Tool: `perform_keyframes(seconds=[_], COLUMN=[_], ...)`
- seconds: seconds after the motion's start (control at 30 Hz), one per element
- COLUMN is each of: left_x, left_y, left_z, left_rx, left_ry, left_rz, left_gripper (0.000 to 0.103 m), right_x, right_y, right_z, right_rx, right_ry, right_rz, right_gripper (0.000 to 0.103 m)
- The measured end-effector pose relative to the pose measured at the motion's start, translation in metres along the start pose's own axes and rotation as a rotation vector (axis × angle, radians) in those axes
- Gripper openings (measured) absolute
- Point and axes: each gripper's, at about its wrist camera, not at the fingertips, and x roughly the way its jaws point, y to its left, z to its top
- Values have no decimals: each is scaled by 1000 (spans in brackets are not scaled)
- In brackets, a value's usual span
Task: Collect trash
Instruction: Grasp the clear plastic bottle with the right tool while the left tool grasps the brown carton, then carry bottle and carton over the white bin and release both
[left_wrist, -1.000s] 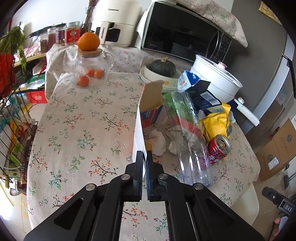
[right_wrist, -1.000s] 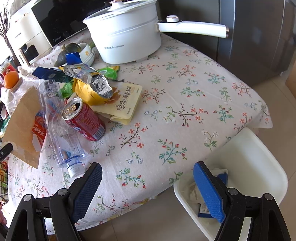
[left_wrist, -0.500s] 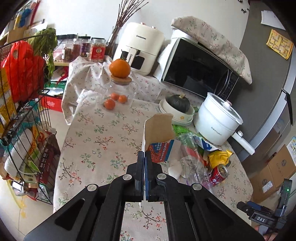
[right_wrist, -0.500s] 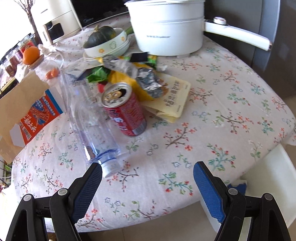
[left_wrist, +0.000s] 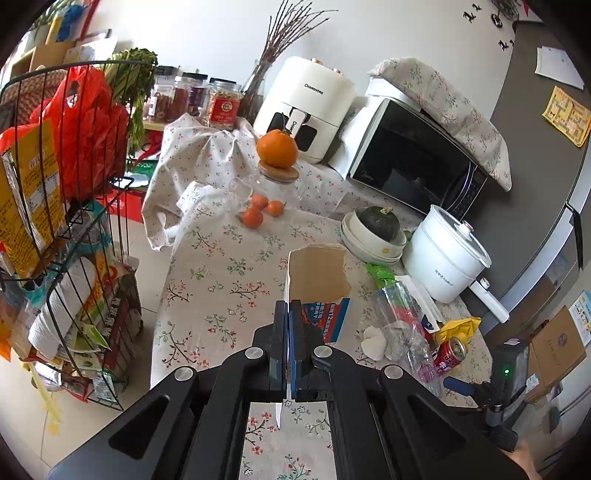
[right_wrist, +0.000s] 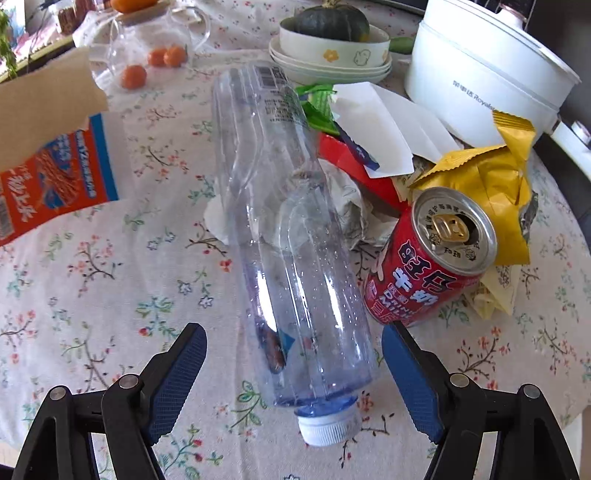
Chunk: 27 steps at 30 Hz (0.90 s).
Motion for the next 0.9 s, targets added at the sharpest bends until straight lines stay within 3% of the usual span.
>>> perform_keyframes(seconds=[0.13, 0.27, 0.67, 0.9], left_x=[5, 12, -13, -28], left_y=[2, -2, -16, -44], left_z=[2, 2, 11, 11], left_rx=[-3, -3, -24, 8], left_ry=[17, 40, -12, -34], left_rz=[-13, -26, -115, -181], left_gripper=[0, 0, 0, 0], right_x=[20, 17, -76, -122], right_y=[-3, -6, -11, -33], right_z=[2, 2, 2, -10], right_rx=[39, 63, 85, 112], right_ry=[30, -5, -207, -287], right_rz=[-26, -37, 96, 109], right_gripper=[71, 69, 64, 64])
